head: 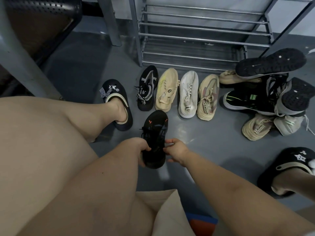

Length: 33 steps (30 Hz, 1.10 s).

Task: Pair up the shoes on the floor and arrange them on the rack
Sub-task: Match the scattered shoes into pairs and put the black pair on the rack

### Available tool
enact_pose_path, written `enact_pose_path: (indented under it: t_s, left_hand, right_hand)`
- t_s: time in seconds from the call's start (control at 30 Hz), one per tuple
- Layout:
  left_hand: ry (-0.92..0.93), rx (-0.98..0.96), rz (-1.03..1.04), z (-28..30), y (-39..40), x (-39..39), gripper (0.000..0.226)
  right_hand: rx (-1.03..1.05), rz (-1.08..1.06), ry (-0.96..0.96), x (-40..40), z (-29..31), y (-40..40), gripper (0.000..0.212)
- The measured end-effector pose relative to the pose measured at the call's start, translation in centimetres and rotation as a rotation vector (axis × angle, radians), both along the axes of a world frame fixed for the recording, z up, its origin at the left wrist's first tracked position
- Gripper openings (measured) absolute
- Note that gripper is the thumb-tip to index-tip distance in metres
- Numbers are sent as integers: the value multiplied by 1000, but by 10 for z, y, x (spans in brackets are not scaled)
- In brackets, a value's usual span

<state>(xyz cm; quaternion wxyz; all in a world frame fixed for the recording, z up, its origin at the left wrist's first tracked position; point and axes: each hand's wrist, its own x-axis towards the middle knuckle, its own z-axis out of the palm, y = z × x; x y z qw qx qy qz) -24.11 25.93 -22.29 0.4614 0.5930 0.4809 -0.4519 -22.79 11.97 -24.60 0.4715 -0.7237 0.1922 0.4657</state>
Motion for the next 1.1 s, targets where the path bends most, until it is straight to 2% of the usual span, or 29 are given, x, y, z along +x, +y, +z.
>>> enact_pose_path:
  t_s: [0.17, 0.3, 0.4, 0.57, 0.7, 0.87, 1.1]
  left_hand:
    - [-160, 223, -365, 0, -5, 10, 56]
    - [-377, 471, -611, -6, -7, 16, 76]
    - [-508, 510, -877, -7, -20, 20, 76]
    - [-709, 515, -1233, -5, -61, 24, 73]
    - [-768, 467, -1351, 2, -95, 36, 72]
    - [-753, 415, -1426, 7, -132, 58, 71]
    - [-833, 468, -1558, 18, -188, 109, 70]
  right_hand:
    - [-70, 155, -127, 4, -1, -7, 53]
    - [-309, 482, -371, 12, 1, -32, 68]
    - [-419, 629, -488, 20, 6, -52, 70]
    - [-521, 662, -544, 29, 10, -88, 72]
    - [-598, 661, -542, 33, 13, -125, 73]
    - [-722, 707, -560, 52, 23, -175, 73]
    - [-886, 651, -612, 97, 49, -261, 71]
